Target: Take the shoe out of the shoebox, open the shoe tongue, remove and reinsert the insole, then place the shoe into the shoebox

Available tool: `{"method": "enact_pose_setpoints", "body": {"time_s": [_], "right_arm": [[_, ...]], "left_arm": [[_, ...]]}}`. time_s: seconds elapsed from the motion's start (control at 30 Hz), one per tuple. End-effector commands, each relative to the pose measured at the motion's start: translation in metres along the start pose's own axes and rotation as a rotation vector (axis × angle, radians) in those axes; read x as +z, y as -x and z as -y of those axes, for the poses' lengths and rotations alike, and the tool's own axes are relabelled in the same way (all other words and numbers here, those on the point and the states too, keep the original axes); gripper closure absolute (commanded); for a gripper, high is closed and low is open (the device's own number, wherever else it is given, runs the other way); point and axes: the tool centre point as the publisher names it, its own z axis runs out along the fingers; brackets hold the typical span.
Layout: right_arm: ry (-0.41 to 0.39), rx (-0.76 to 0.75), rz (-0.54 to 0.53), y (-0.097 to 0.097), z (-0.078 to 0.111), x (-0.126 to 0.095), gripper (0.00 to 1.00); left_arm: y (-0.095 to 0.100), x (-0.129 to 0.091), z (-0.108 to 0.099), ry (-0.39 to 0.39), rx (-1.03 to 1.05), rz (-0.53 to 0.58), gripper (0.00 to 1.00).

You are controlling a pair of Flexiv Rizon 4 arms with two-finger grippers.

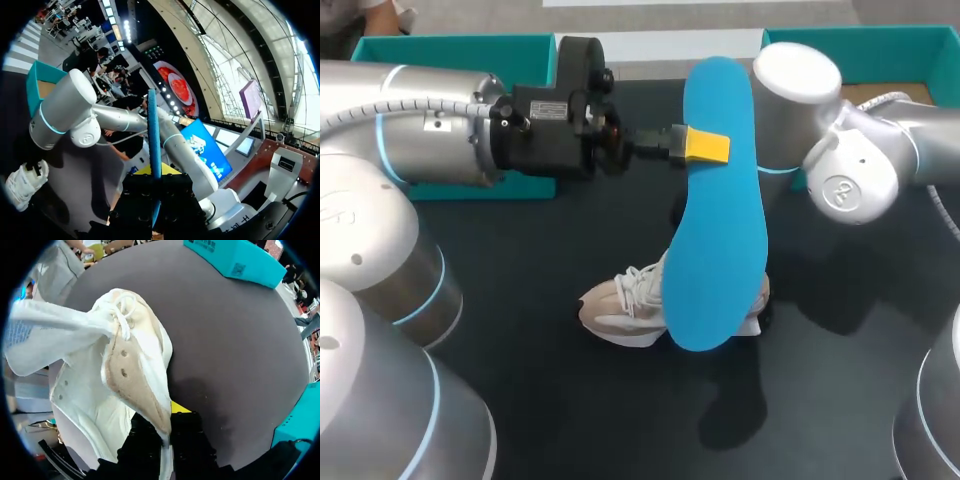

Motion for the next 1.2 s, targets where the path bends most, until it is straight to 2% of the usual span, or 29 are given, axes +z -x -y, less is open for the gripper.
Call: {"method": "enact_pose_setpoints", "body": {"time_s": [0.03, 0.07, 0.1, 0.17, 0.27, 0.3, 0.33, 0.37, 0.8, 0.97, 1.0, 1.03, 1.17, 1.2], "right_arm": [[0.031, 0.108, -0.013, -0.011, 0.004, -0.022, 1.00], [0.038, 0.170, -0.052, -0.013, 0.005, -0.025, 1.00], [0.053, 0.213, -0.036, -0.015, 0.005, -0.028, 1.00], [0.103, 0.349, -0.070, -0.018, 0.005, -0.034, 1.00], [0.244, 0.563, -0.032, -0.026, 0.003, -0.039, 1.00], [0.343, 0.617, -0.009, -0.030, 0.002, -0.039, 1.00], [0.390, 0.656, 0.002, -0.031, 0.002, -0.037, 1.00], [0.386, 0.674, 0.031, -0.032, -0.001, -0.038, 1.00], [0.386, 0.674, 0.031, -0.032, -0.001, -0.038, 1.00], [0.351, 0.842, 0.101, -0.039, 0.000, -0.045, 1.00], [0.391, 0.872, 0.105, -0.041, -0.001, -0.044, 1.00], [0.374, 0.919, 0.133, -0.043, 0.000, -0.044, 1.00], [0.428, 1.024, 0.170, -0.050, 0.001, -0.039, 1.00], [0.420, 1.052, 0.183, -0.052, 0.001, -0.037, 1.00]], "left_arm": [[0.001, 0.001, -0.003, -0.005, 0.001, 0.000, 1.00], [0.001, 0.001, -0.003, -0.005, 0.001, 0.000, 1.00], [0.001, 0.001, -0.003, -0.005, 0.001, 0.000, 1.00], [0.001, 0.001, -0.003, -0.005, 0.001, 0.000, 1.00], [0.001, 0.001, -0.003, -0.005, 0.001, 0.000, 1.00], [0.001, 0.001, -0.003, -0.005, 0.001, 0.000, 1.00], [0.001, 0.001, -0.003, -0.005, 0.001, 0.000, 1.00], [0.001, 0.001, -0.003, -0.005, 0.001, 0.000, 1.00], [0.001, 0.001, -0.003, -0.005, 0.001, 0.000, 1.00], [0.001, 0.001, -0.003, -0.005, 0.001, 0.000, 1.00], [0.001, 0.001, -0.003, -0.005, 0.001, 0.000, 1.00], [0.001, 0.001, -0.003, -0.005, 0.001, 0.000, 1.00], [0.001, 0.001, -0.003, -0.005, 0.001, 0.000, 1.00], [0.001, 0.001, -0.003, -0.005, 0.001, 0.000, 1.00]]}}
